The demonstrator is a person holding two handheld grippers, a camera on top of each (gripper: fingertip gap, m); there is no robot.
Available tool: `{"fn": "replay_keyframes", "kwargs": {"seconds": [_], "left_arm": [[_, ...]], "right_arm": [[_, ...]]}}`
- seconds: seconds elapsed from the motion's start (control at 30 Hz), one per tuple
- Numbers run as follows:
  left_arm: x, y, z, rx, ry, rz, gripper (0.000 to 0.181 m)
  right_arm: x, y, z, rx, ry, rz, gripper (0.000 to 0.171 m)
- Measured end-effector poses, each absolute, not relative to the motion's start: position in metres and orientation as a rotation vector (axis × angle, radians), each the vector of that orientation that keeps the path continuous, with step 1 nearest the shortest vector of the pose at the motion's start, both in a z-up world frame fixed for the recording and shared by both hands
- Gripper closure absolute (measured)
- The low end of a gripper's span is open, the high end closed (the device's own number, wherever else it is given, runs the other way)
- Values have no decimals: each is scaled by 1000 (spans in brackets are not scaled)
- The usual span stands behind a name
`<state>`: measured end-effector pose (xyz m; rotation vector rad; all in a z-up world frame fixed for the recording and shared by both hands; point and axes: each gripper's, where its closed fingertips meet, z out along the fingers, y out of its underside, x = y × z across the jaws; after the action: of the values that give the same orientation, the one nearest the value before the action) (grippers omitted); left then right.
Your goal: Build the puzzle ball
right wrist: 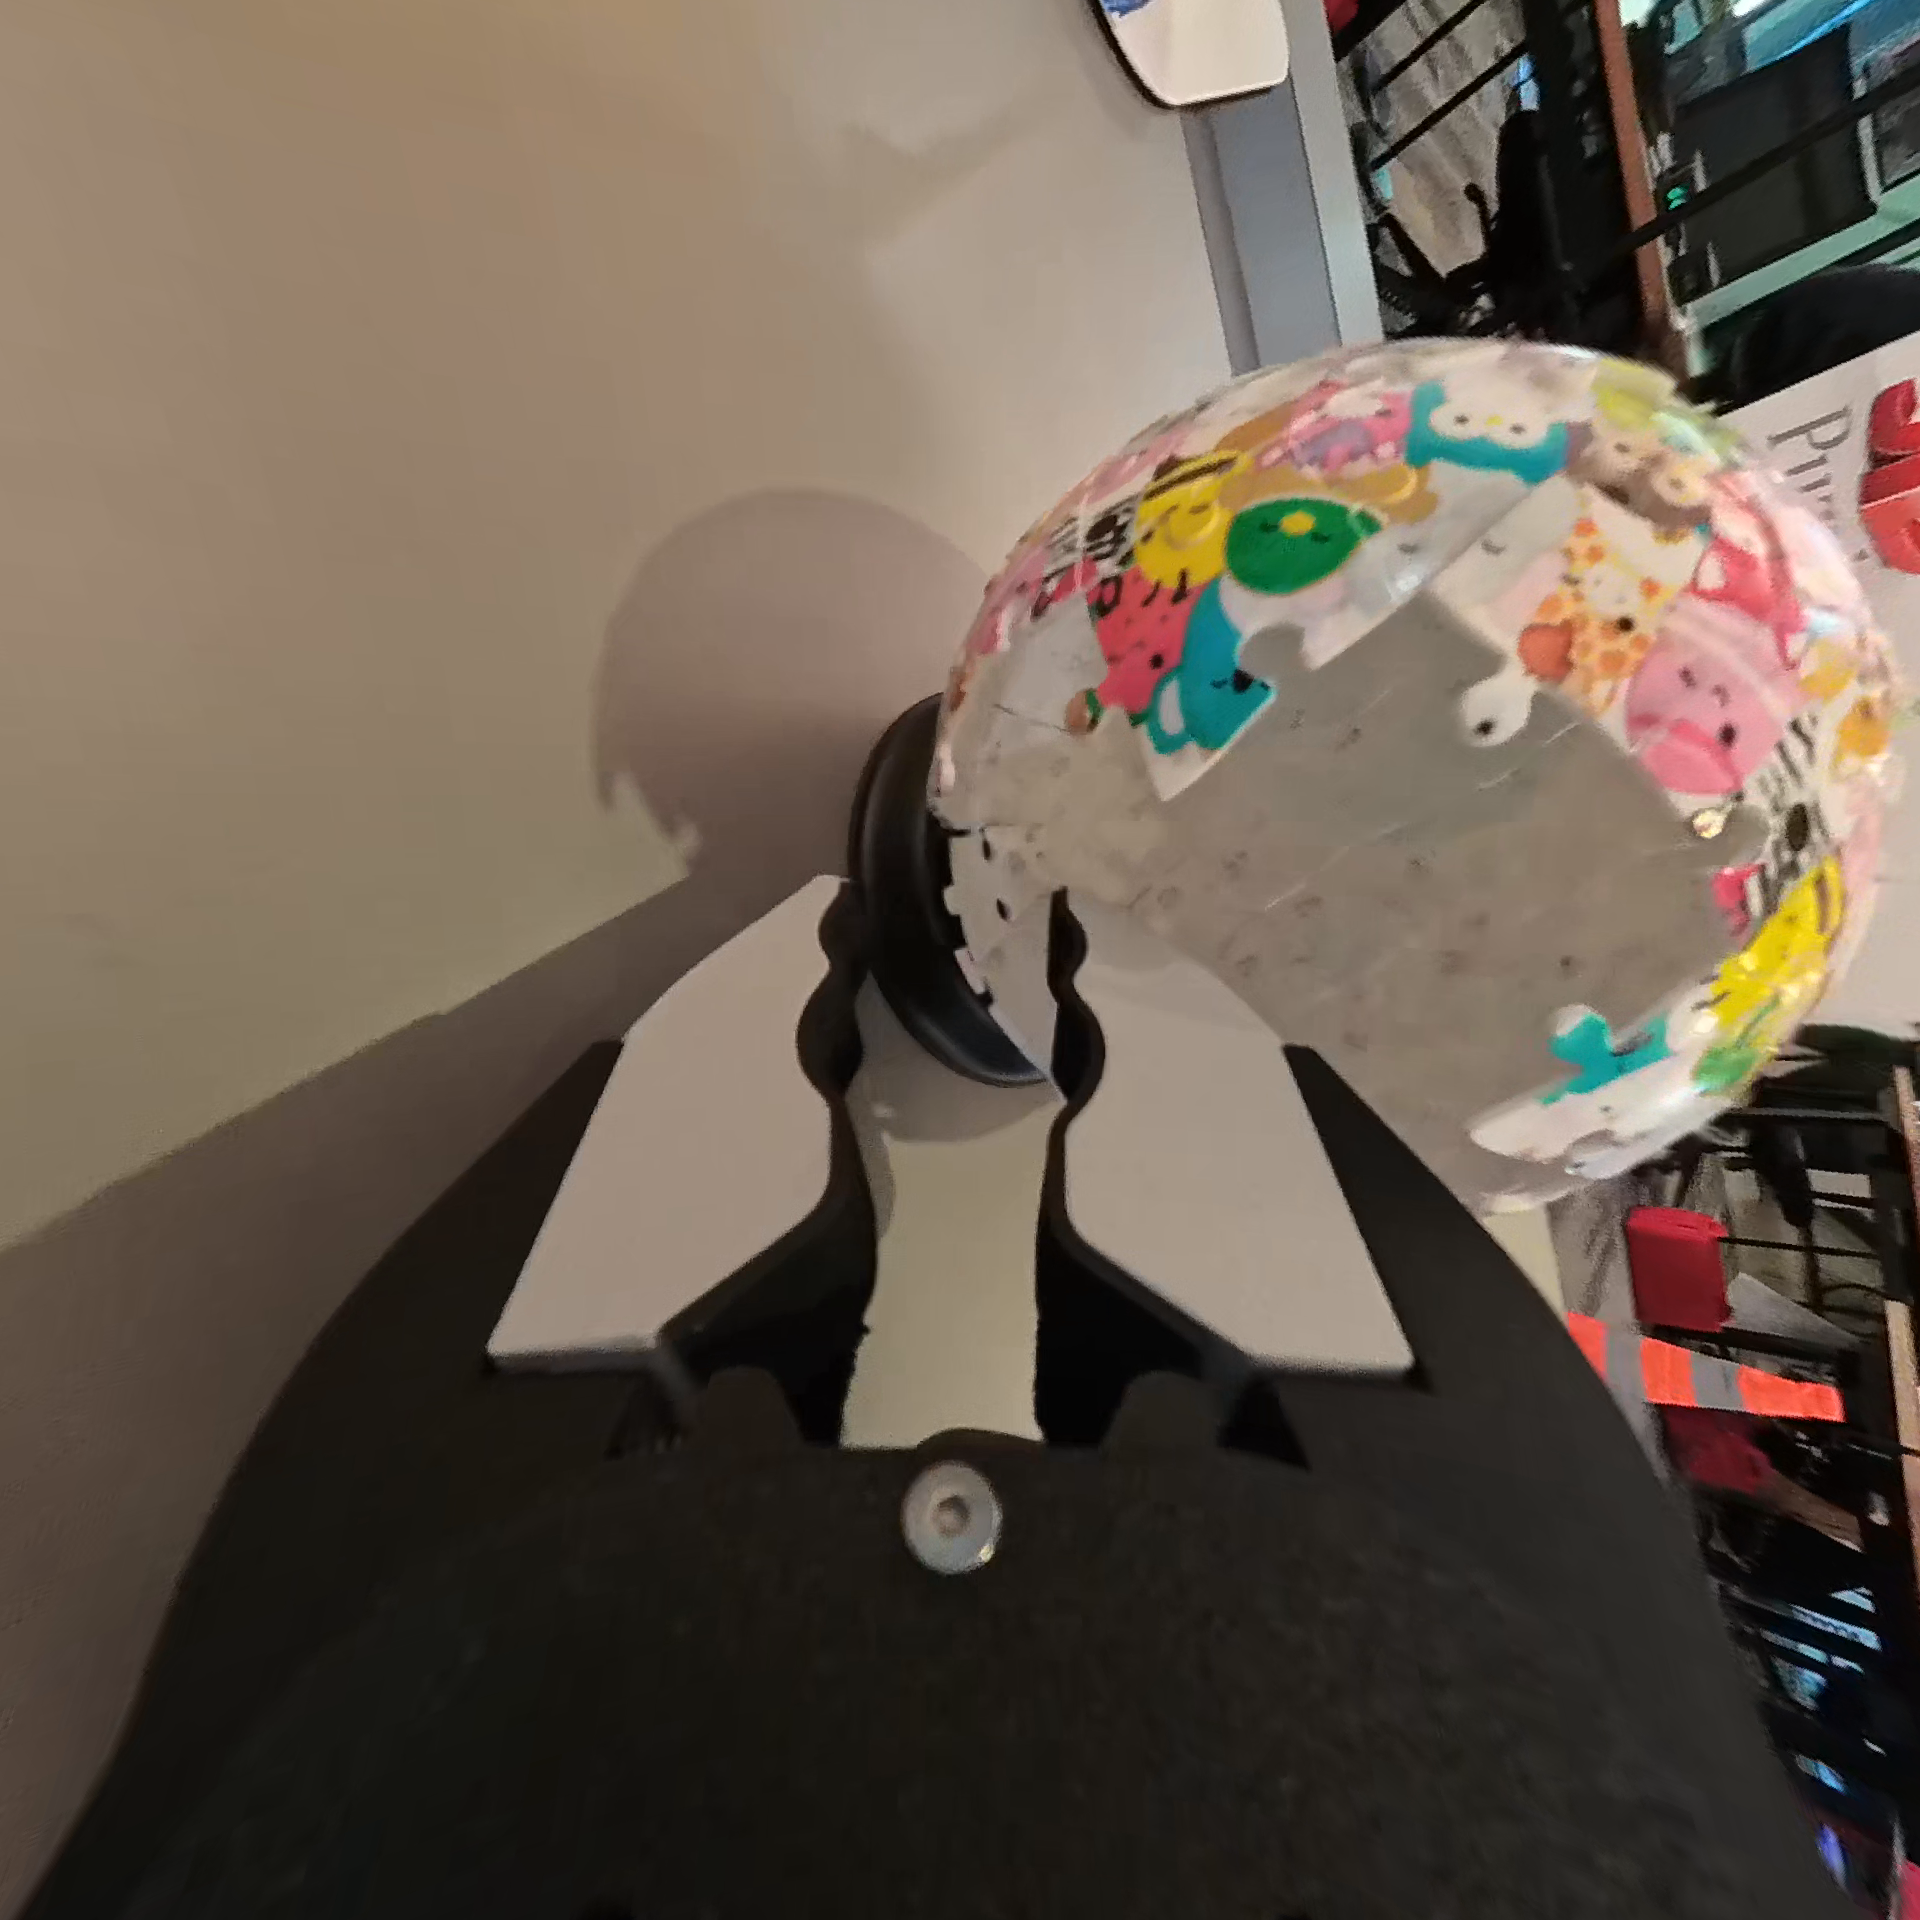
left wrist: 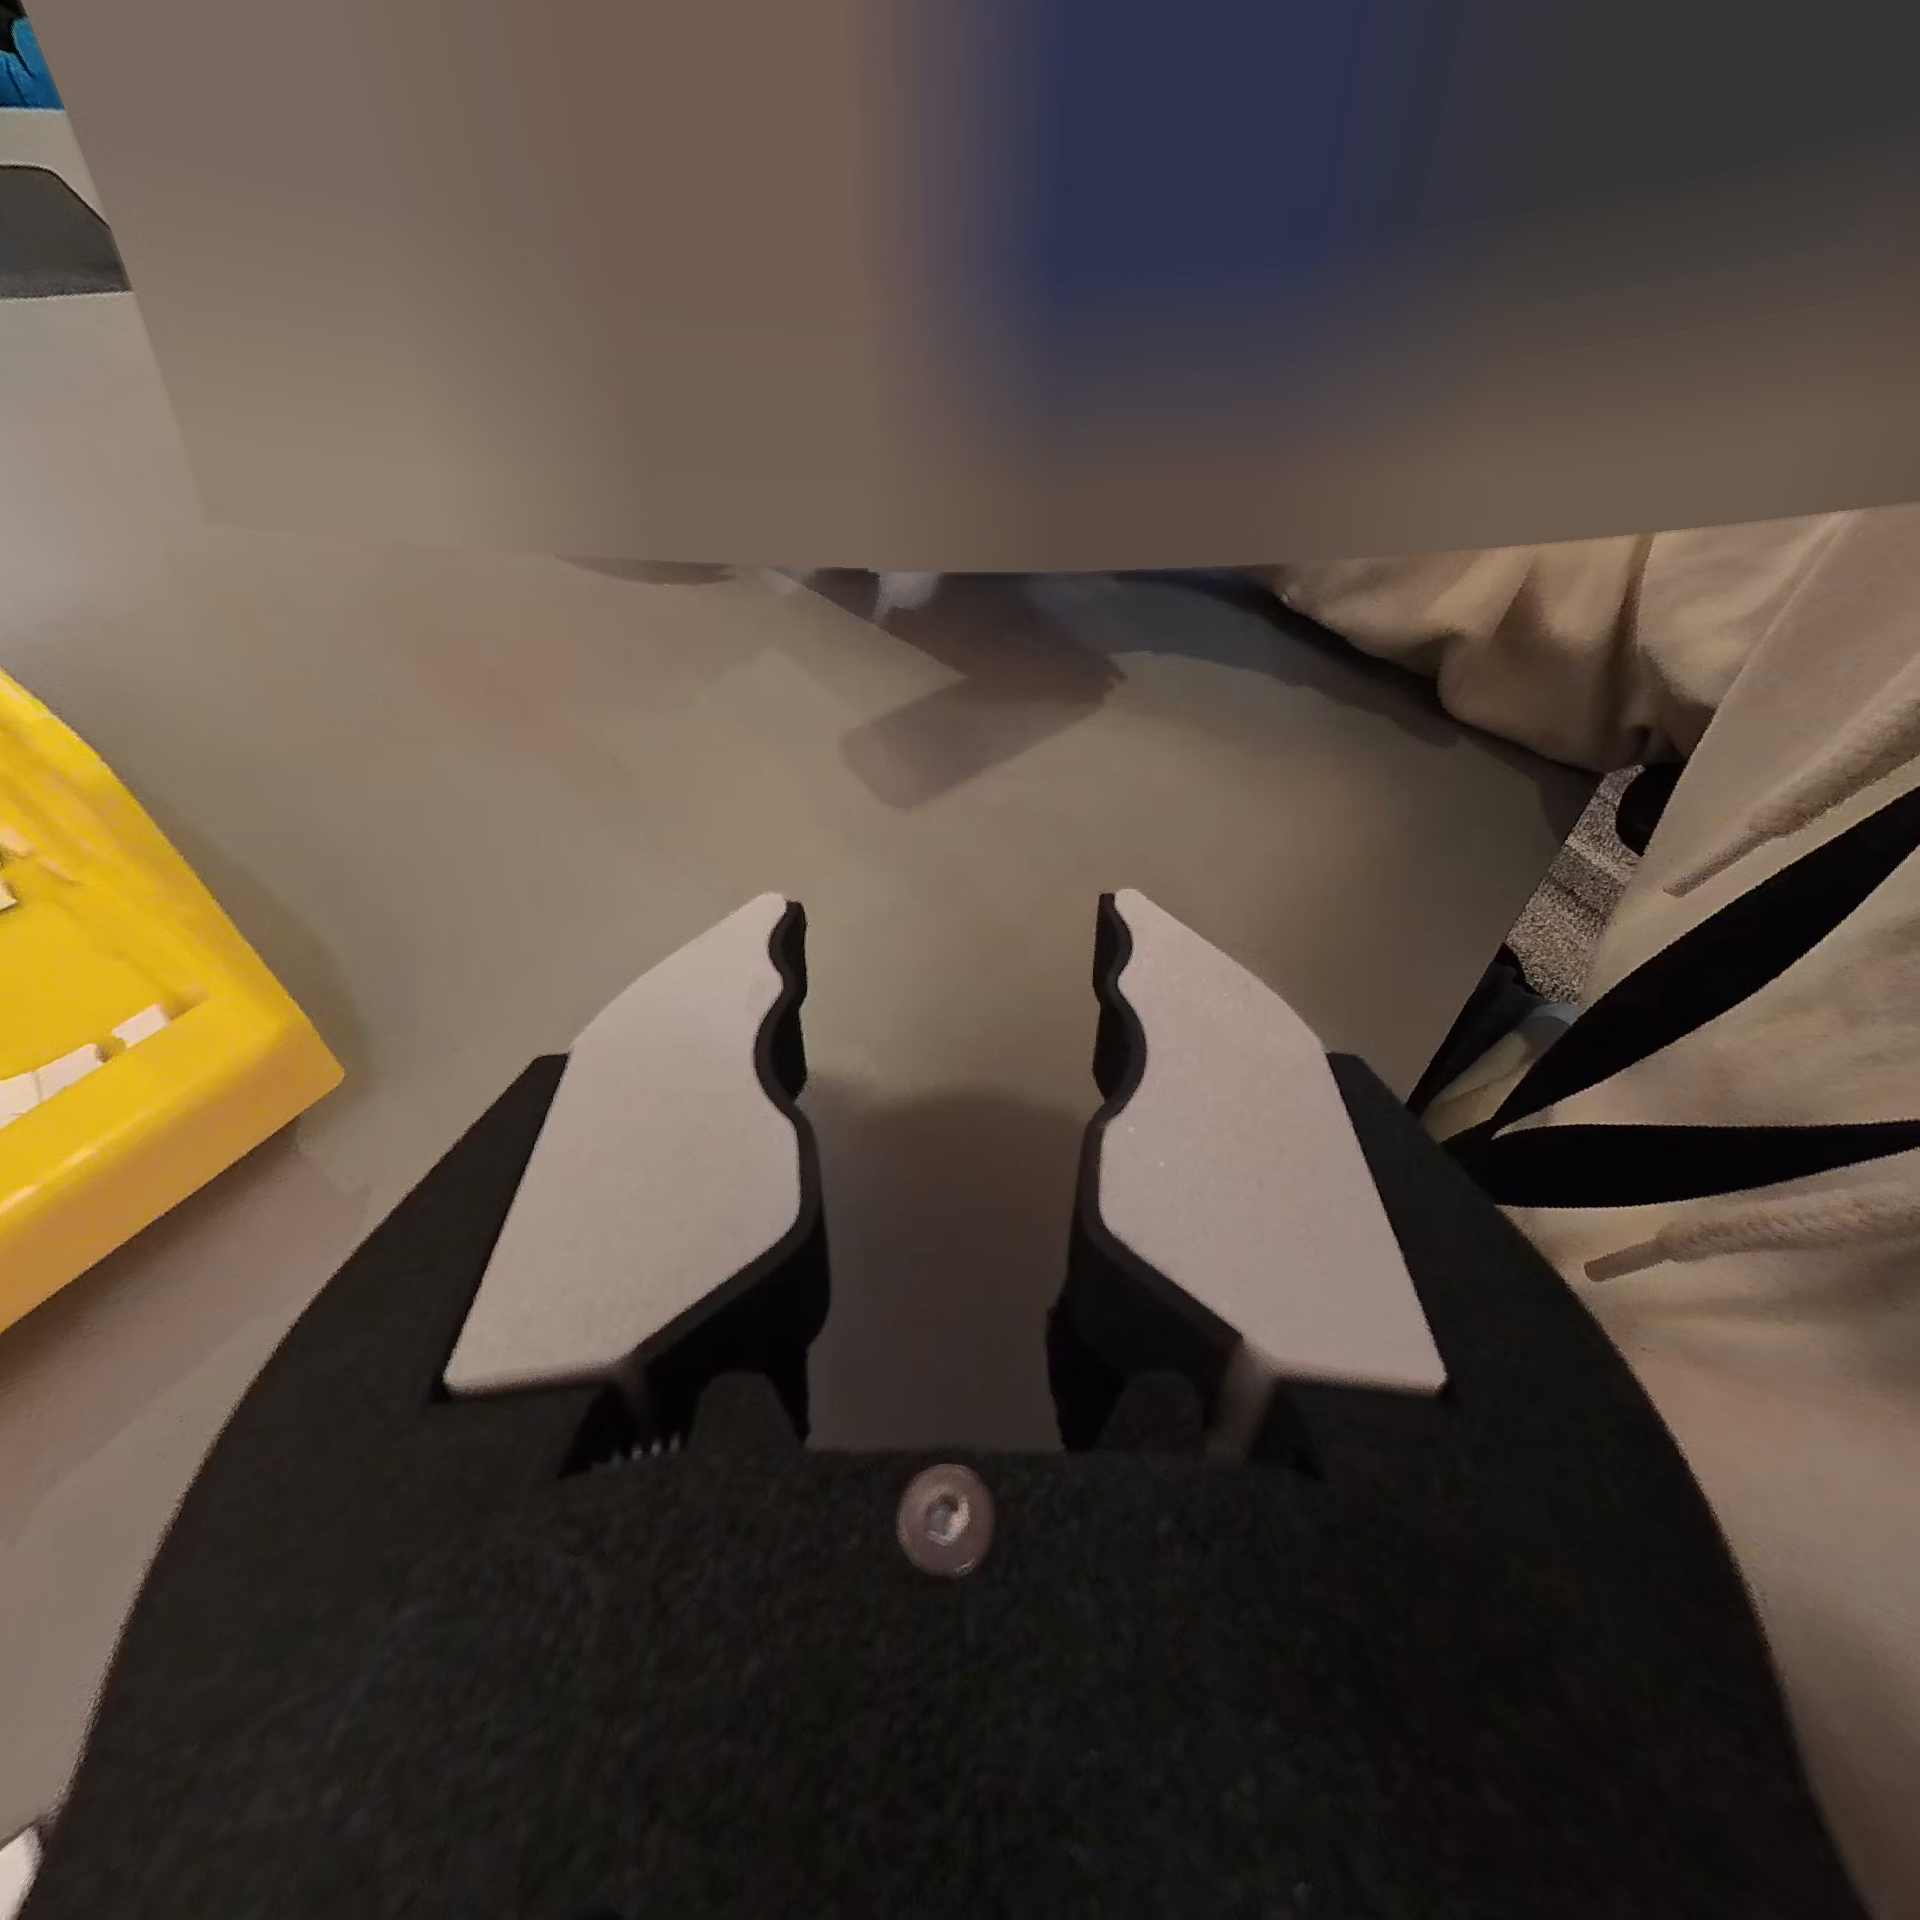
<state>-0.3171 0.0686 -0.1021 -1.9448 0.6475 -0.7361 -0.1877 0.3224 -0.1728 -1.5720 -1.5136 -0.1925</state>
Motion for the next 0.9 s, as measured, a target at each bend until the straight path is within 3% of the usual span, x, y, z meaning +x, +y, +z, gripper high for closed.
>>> {"fn": "replay_keyframes", "kwargs": {"seconds": [0.17,0.5,0.9], "left_arm": [[-317,69,-103,-1947,646,-743,129],[-318,70,-104,-1954,641,-748,129],[-319,70,-104,-1951,638,-751,129]], "right_arm": [[-191,324,-182,-1617,-1536,-155,141],[-188,327,-180,-1622,-1514,-156,167],[-188,331,-177,-1531,-1514,-83,169]]}}
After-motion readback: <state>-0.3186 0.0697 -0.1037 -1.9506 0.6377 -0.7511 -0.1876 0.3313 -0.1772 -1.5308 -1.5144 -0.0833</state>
